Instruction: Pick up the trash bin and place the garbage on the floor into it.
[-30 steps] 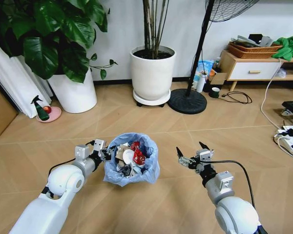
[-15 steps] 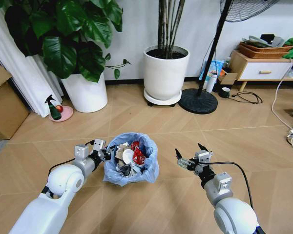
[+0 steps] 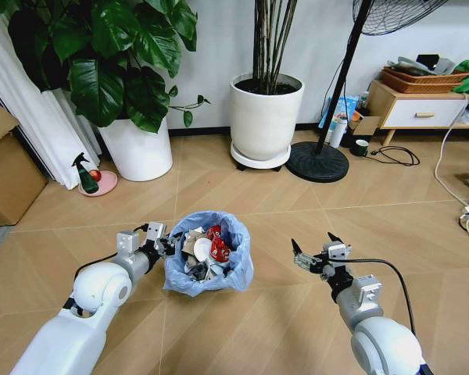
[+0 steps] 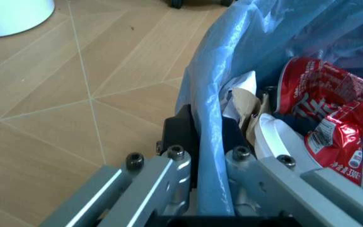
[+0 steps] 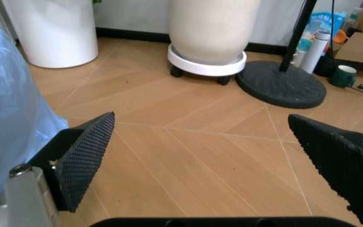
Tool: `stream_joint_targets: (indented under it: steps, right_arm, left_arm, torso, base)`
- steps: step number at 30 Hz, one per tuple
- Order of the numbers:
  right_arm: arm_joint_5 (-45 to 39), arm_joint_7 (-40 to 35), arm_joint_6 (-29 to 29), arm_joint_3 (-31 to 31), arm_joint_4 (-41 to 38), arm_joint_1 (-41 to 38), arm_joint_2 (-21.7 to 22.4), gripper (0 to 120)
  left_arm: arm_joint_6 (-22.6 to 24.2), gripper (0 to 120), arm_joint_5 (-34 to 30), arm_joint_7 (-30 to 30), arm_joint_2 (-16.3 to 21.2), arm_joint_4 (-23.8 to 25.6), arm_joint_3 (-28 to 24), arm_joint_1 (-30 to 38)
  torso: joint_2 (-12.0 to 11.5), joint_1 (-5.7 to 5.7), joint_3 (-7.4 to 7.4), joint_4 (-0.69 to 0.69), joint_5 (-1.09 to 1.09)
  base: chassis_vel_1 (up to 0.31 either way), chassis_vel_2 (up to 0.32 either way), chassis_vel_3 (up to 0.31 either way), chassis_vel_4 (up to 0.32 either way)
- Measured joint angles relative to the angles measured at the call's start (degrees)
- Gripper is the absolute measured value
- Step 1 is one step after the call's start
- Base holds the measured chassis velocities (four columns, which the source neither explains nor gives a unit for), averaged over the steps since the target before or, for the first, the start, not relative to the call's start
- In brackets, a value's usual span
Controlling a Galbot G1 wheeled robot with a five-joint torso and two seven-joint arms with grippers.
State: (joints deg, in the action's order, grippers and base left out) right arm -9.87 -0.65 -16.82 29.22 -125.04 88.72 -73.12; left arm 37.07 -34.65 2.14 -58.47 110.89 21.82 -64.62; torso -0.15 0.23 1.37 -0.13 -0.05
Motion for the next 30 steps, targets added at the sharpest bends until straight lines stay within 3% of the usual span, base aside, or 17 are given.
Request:
stream_joint_targets:
  steps: [30]
  right_arm:
    - [2.18,1.21,0.91,-1.30,0.51,0.13,-0.47,100]
  left_arm:
    - [0.06,2,-0.51,-0.04,0.11,0.09,-0.40,0.10]
  torso:
    - [0.01,0.00,0.00,0.00,-0.01]
  base:
    - [0.078,-0.077,-0.078,0.076]
